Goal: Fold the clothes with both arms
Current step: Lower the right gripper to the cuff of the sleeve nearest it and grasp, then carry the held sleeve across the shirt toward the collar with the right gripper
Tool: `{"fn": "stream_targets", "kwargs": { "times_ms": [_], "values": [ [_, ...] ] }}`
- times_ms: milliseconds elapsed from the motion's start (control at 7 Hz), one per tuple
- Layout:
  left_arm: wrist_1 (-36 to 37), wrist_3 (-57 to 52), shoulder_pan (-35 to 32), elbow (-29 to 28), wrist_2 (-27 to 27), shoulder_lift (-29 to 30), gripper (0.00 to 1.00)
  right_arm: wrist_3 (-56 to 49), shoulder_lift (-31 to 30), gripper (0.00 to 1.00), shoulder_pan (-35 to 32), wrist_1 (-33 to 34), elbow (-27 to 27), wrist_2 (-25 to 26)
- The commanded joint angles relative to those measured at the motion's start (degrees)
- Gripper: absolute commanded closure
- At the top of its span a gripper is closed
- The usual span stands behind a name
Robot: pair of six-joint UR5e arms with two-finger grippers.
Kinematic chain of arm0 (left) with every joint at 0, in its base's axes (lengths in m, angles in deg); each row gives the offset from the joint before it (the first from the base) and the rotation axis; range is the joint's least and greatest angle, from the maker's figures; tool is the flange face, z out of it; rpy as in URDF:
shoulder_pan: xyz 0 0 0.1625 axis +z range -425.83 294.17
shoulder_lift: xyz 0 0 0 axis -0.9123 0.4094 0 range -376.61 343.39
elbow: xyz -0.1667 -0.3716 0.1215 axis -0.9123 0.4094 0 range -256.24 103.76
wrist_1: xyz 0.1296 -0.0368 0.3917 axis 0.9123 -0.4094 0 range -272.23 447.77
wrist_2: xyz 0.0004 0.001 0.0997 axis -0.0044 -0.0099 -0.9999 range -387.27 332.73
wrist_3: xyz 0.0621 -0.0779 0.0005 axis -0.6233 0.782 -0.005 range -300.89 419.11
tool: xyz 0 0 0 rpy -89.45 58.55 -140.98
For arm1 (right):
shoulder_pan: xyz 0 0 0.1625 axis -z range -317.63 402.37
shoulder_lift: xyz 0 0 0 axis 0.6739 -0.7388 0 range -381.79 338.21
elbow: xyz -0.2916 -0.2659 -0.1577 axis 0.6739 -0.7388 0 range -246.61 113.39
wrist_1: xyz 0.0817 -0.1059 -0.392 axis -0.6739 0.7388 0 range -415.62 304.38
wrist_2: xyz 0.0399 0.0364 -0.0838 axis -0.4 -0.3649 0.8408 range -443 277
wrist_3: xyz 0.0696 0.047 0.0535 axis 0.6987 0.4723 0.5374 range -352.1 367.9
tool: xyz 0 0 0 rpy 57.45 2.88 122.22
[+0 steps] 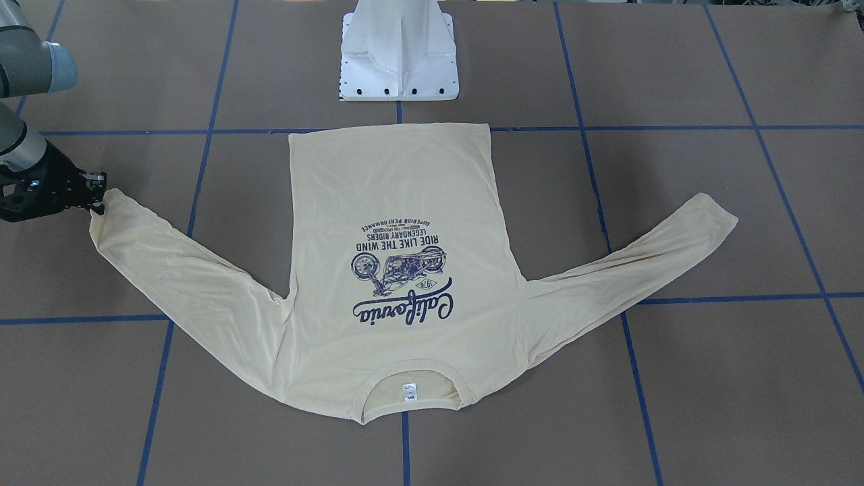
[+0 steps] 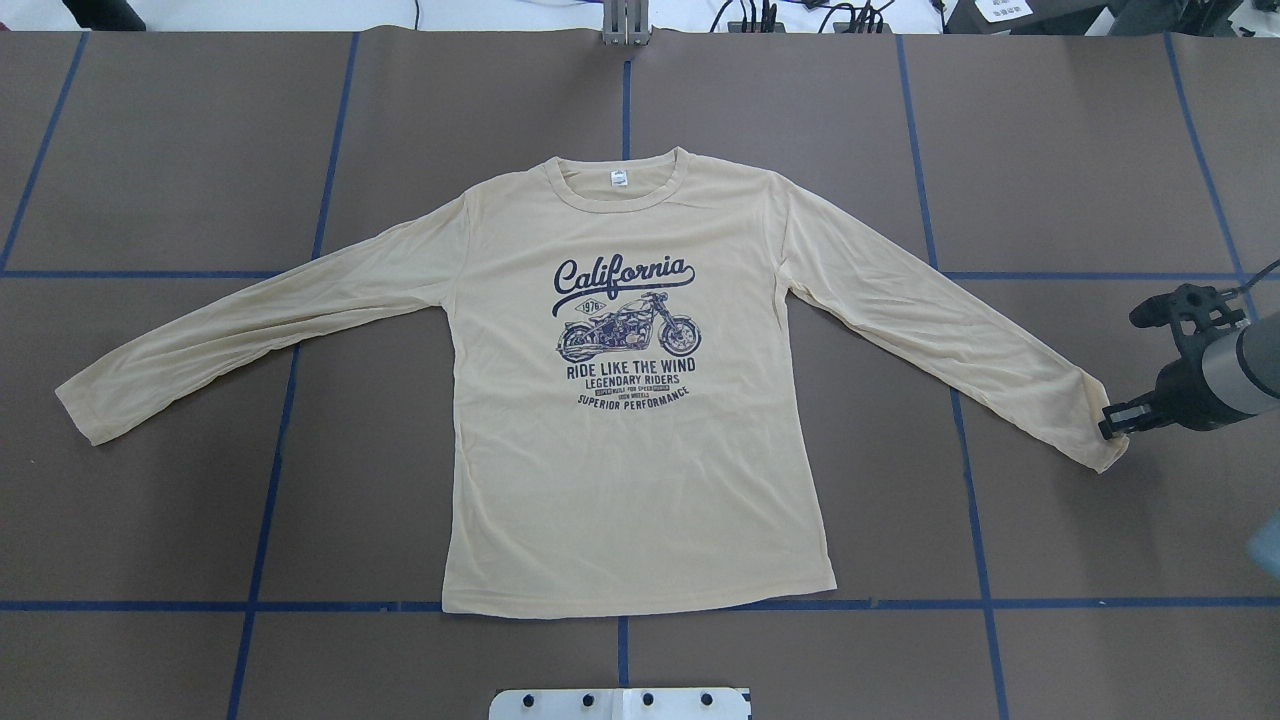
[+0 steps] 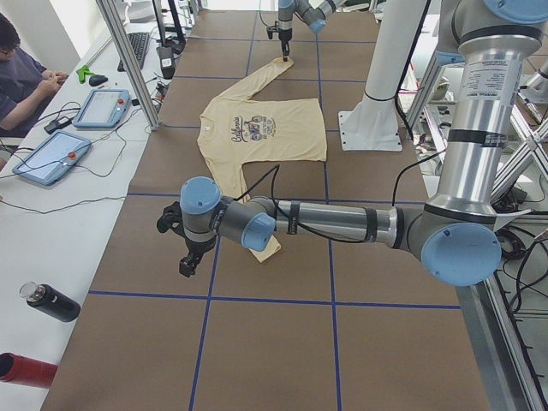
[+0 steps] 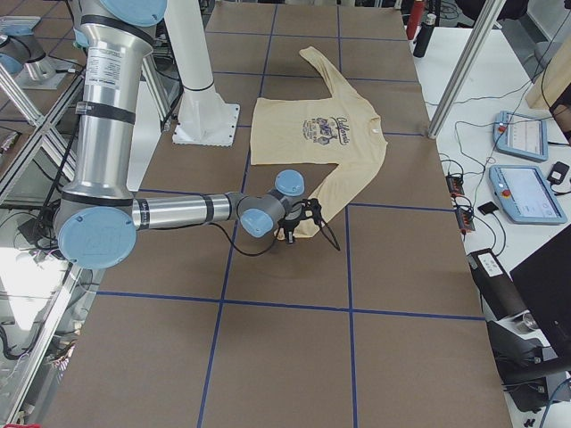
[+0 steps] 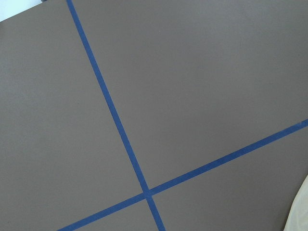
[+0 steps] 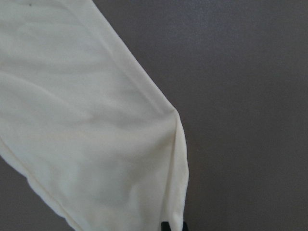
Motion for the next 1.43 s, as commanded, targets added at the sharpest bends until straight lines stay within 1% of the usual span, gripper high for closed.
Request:
{"fn": "stream_targets", "kwargs": {
  "times_ms": [0, 143, 286, 571, 714, 857, 1000, 1286],
  "values": [
    [-0.06, 0.07, 0.00, -0.09, 0.00, 0.03, 0.00, 0.40, 1.57, 1.00, -0.78, -0.34, 2.43, 0.02],
    [-0.06, 0.07, 0.00, -0.01, 0.00, 0.03, 0.00, 2.41, 4.37, 1.00, -1.65, -0.25, 3.06, -0.07],
    [-0.06, 0.07, 0.00, -0.09, 0.00, 0.03, 0.00, 9.48, 8.66, 1.00, -1.66, -0.42, 3.15, -0.33],
    [-0.06, 0.07, 0.00, -0.53, 0.00, 0.38, 0.00, 12.79, 17.63, 1.00, -2.45, 0.01, 2.80, -1.47],
    [-0.14, 0.07, 0.00, -0.53, 0.00, 0.39, 0.00, 18.28, 22.81, 1.00, -2.89, -0.07, 2.63, -1.91],
    [-0.15, 0.07, -0.09, -0.53, 0.00, 0.39, 0.00, 25.30, 29.82, 1.00, -2.81, -0.07, 1.15, -2.17],
    [-0.15, 0.07, 0.00, -0.53, -0.09, 0.39, 0.00, 28.15, 35.89, 1.00, -2.63, -0.07, -1.92, -2.18],
    [-0.06, 0.16, -0.09, -0.54, -0.09, 0.04, 0.00, 29.93, 48.10, 1.00, -2.19, -0.07, -9.20, -2.26]
  ]
}}
